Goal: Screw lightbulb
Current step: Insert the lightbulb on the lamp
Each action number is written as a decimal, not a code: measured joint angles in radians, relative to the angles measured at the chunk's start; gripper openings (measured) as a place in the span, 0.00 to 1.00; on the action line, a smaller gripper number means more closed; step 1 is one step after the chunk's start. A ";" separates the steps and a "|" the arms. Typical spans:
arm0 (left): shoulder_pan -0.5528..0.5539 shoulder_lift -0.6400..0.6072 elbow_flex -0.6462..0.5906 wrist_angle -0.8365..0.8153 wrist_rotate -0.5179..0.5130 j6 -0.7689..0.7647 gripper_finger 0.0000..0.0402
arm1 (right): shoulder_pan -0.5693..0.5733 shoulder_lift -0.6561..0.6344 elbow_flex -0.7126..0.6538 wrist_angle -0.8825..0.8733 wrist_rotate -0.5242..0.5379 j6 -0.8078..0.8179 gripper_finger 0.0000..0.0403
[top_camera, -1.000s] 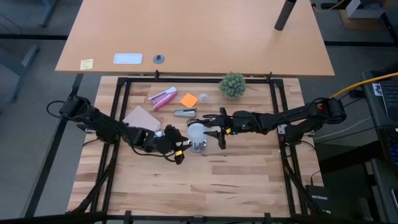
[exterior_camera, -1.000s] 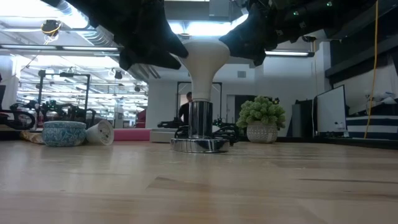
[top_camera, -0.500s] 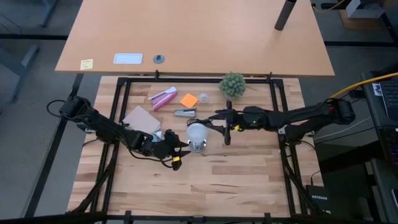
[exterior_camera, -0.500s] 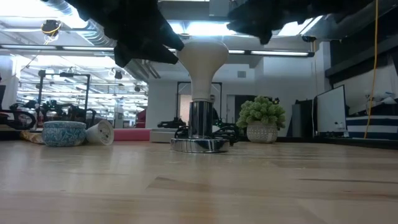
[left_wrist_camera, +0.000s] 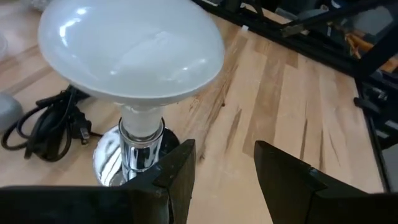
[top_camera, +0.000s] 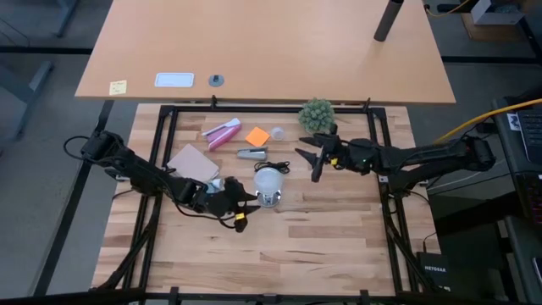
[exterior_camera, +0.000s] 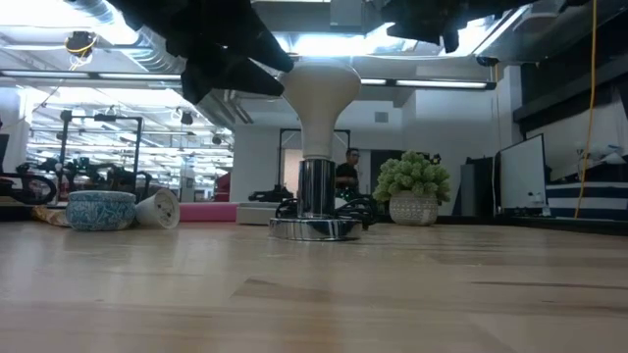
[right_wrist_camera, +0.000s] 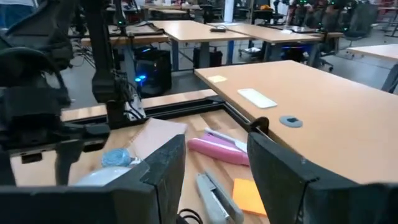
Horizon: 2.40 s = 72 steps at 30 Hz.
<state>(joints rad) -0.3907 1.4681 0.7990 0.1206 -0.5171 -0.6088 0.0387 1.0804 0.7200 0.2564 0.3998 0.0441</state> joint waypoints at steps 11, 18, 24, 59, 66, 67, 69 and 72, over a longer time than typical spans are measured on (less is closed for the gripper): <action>-0.034 0.000 0.000 0.096 0.045 0.156 0.30 | 0.000 0.005 0.000 -0.143 -0.184 -0.113 0.17; -0.034 0.000 0.000 0.122 0.039 0.205 0.07 | 0.000 0.042 0.001 -0.179 -0.203 -0.115 0.05; -0.019 0.000 0.000 0.123 0.038 0.254 0.02 | 0.000 0.171 0.001 -0.089 -0.211 -0.123 0.01; 0.047 0.000 0.000 0.068 0.023 0.242 0.00 | 0.001 0.280 0.001 -0.020 -0.285 -0.037 0.01; 0.037 0.000 0.000 0.068 0.023 0.238 0.00 | 0.001 0.280 0.001 -0.021 -0.288 -0.038 0.01; 0.033 0.000 0.000 0.068 0.023 0.239 0.00 | 0.001 0.280 0.001 -0.021 -0.288 -0.041 0.01; 0.026 -0.004 0.000 0.063 0.023 0.240 0.00 | 0.000 0.280 0.001 -0.020 -0.282 -0.041 0.01; 0.019 -0.019 0.000 0.042 0.023 0.239 0.00 | 0.000 0.280 0.000 -0.017 -0.255 -0.049 0.01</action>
<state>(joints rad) -0.3712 1.4494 0.7990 0.1624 -0.4938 -0.3694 0.0387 1.3602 0.7204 0.2390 0.1451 -0.0048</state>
